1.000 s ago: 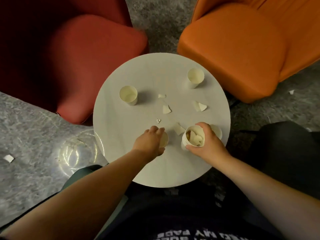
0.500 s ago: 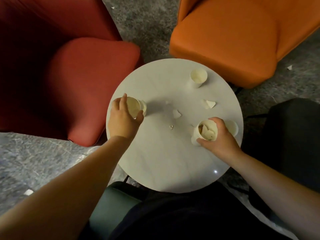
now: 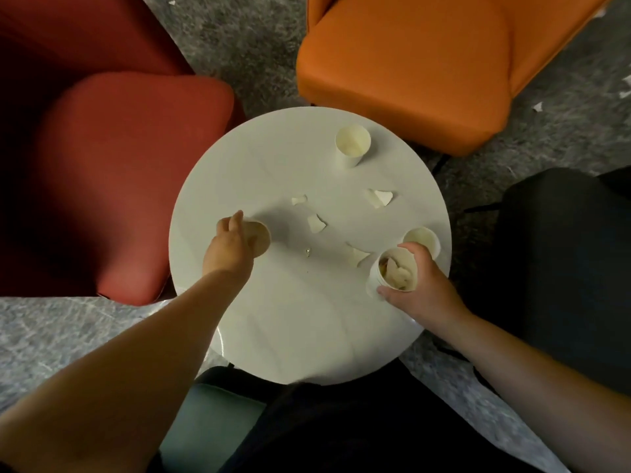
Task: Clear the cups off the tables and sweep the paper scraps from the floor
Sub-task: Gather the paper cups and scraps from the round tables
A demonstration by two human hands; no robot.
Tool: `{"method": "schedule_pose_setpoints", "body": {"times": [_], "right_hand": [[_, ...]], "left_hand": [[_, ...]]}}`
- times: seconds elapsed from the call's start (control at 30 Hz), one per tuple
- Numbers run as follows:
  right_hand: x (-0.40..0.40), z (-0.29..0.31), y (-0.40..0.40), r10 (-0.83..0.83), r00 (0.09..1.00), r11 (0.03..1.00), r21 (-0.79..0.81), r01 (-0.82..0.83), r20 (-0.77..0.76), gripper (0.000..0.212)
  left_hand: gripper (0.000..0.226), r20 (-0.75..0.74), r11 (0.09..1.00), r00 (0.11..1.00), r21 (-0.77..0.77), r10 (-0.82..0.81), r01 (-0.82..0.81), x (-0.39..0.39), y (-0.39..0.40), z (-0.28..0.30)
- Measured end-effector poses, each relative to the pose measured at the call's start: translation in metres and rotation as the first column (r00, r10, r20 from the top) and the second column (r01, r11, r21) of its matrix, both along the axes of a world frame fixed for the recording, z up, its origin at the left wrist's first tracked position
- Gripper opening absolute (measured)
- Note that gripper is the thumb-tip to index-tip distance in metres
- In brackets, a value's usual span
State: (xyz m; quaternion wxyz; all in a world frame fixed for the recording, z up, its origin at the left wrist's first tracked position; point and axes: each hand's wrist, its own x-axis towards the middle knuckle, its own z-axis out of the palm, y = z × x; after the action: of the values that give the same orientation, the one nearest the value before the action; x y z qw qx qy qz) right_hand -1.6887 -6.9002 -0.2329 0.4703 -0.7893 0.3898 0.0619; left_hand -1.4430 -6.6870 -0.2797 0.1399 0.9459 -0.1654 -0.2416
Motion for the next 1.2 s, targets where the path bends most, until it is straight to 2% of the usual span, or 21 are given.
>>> {"method": "schedule_pose_setpoints", "body": {"times": [0.17,0.27,0.43,0.57,0.7,0.97,1.03,1.2], "right_hand": [[0.002,0.005,-0.006,0.029,0.999,0.999,0.013,-0.03,0.023,0.072],[0.001,0.005,-0.01,0.027,0.999,0.999,0.035,-0.028,0.024,0.073],[-0.004,0.001,-0.011,0.033,0.998,0.994,0.105,-0.038,0.052,0.072],[-0.009,-0.003,-0.013,0.032,0.997,0.995,0.097,-0.039,0.073,0.071],[-0.012,-0.006,-0.015,0.033,0.998,0.993,0.113,-0.04,0.059,0.076],[-0.023,-0.01,-0.019,0.037,0.999,0.992,0.123,-0.036,-0.004,0.075],[-0.025,-0.011,-0.017,0.024,1.0,0.993,0.113,-0.023,-0.008,0.076],[-0.029,-0.013,-0.017,0.025,1.0,0.989,0.144,-0.026,0.009,0.073]], "left_hand": [[0.039,0.044,0.999,0.998,0.0,0.039,-0.039,0.006,-0.011,0.002],[0.032,0.044,0.984,0.991,-0.135,0.123,-0.116,0.004,-0.036,0.013],[0.027,0.099,0.907,0.976,-0.397,0.194,-0.14,0.01,-0.103,0.043],[0.027,0.077,0.858,0.971,-0.486,0.228,-0.163,0.021,-0.161,0.055],[0.028,-0.009,0.868,0.976,-0.455,0.217,-0.197,0.032,-0.199,0.042],[0.033,-0.003,0.975,0.997,-0.206,0.079,-0.078,0.039,-0.237,0.012],[0.034,0.016,0.982,0.999,-0.185,0.046,-0.043,0.036,-0.239,0.009],[0.032,-0.03,0.981,0.997,-0.176,0.076,-0.08,0.036,-0.241,0.008]]}}
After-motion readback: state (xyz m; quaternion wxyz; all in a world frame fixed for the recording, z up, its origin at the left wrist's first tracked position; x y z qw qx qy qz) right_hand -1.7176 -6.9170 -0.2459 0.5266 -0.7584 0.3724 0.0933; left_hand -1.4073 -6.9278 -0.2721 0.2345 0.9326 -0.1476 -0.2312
